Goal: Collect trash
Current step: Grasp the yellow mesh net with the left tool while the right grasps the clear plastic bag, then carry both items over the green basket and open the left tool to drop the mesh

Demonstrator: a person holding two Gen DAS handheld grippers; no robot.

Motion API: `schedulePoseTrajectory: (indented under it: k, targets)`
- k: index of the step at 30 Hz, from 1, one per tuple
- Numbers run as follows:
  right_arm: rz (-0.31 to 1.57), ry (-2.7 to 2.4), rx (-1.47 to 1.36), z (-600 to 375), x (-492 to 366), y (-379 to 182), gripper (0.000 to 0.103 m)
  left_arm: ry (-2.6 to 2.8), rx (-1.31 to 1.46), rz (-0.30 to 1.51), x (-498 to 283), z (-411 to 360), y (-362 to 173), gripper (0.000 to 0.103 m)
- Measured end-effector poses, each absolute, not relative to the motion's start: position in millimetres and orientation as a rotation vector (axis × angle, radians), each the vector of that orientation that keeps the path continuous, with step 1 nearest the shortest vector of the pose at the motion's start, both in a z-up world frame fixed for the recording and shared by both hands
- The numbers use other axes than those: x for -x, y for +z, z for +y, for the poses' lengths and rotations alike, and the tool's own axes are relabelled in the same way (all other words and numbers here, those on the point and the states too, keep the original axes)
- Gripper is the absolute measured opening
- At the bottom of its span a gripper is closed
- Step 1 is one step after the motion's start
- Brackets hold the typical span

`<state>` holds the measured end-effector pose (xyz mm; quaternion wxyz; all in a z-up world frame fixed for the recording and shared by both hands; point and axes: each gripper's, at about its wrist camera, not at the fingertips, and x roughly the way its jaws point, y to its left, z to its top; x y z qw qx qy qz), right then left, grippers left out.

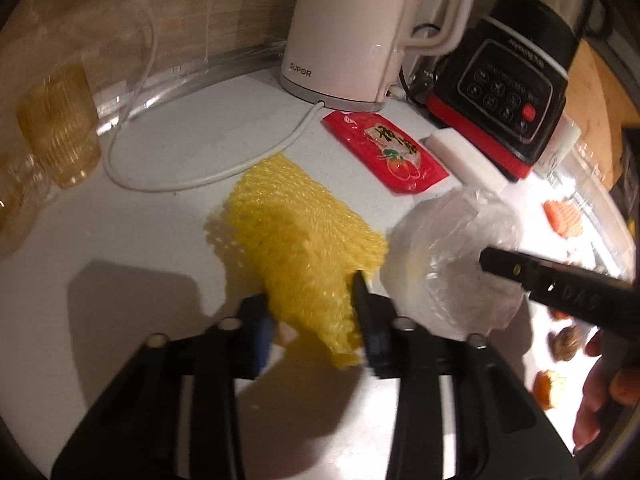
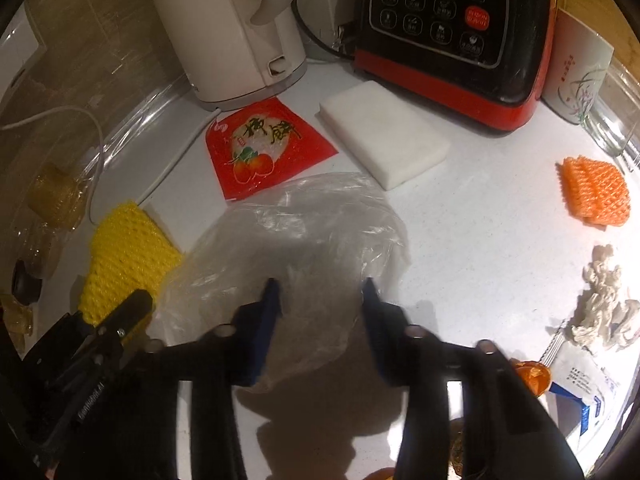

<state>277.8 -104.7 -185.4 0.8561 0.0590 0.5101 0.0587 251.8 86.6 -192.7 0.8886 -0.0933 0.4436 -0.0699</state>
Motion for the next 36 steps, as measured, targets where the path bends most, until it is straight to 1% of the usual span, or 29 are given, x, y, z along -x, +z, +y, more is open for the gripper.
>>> schedulePoseTrajectory:
  k: [1, 2, 3, 6, 12, 21, 29, 36]
  targets:
    - [1.077, 0.129, -0.13, -105, -277, -186, 0.024, -0.16, 0.22, 0.927, -252, 89, -193, 0.022]
    - [1.079, 0.134, -0.137, -105, -277, -186, 0.016, -0.167, 0.241, 0.927, -252, 91, -194, 0.02]
    - [1.078, 0.141, -0.141, -106, -276, -186, 0.013, -0.166, 0.245, 0.924, -252, 91, -194, 0.019]
    - [1.074, 0.159, -0.139, -104, -274, -183, 0.009, -0.153, 0.212, 0.901, -248, 88, -193, 0.017]
    - [1.038, 0.169, -0.142, -105, -262, -170, 0.008, -0.16, 0.193, 0.882, -237, 84, -182, 0.016]
    - [0.92, 0.161, -0.092, -120, -211, -121, 0.008, -0.171, 0.171, 0.841, -193, 72, -143, 0.016]
    - [0.842, 0.125, -0.07, -158, -127, -84, 0.008, -0.179, 0.114, 0.829, -124, 35, -109, 0.016]
    - [0.828, 0.066, -0.067, -203, -33, -76, 0.008, -0.242, 0.089, 0.844, -48, -8, -93, 0.016]
